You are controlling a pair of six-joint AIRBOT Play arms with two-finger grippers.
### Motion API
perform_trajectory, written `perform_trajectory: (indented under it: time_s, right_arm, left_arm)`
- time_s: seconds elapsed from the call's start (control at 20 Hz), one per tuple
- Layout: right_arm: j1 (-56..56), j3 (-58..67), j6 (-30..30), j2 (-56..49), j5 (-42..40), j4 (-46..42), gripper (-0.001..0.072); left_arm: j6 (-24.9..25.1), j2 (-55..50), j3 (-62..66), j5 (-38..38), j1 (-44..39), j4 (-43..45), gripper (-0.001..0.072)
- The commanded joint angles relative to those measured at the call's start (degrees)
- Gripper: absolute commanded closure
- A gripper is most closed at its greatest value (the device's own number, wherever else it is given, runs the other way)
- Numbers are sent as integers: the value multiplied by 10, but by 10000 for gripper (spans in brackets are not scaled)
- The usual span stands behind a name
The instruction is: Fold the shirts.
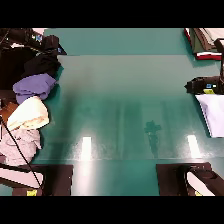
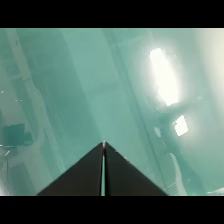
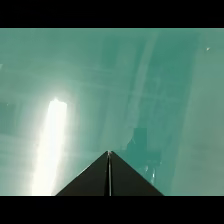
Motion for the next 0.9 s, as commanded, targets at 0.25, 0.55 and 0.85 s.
perform_trajectory:
  time_s: [0.25,0.55,0.85]
  right_arm:
    - [2,1,1,0,3,0,694]
    - [2,1,1,0,4,0,694]
    - [2,0,1,0,4,0,694]
  left_arm:
    - [0,0,0,1,0,0,684]
    - [0,0,0,1,0,0,684]
    - [0,0,-1,78,0,54,465]
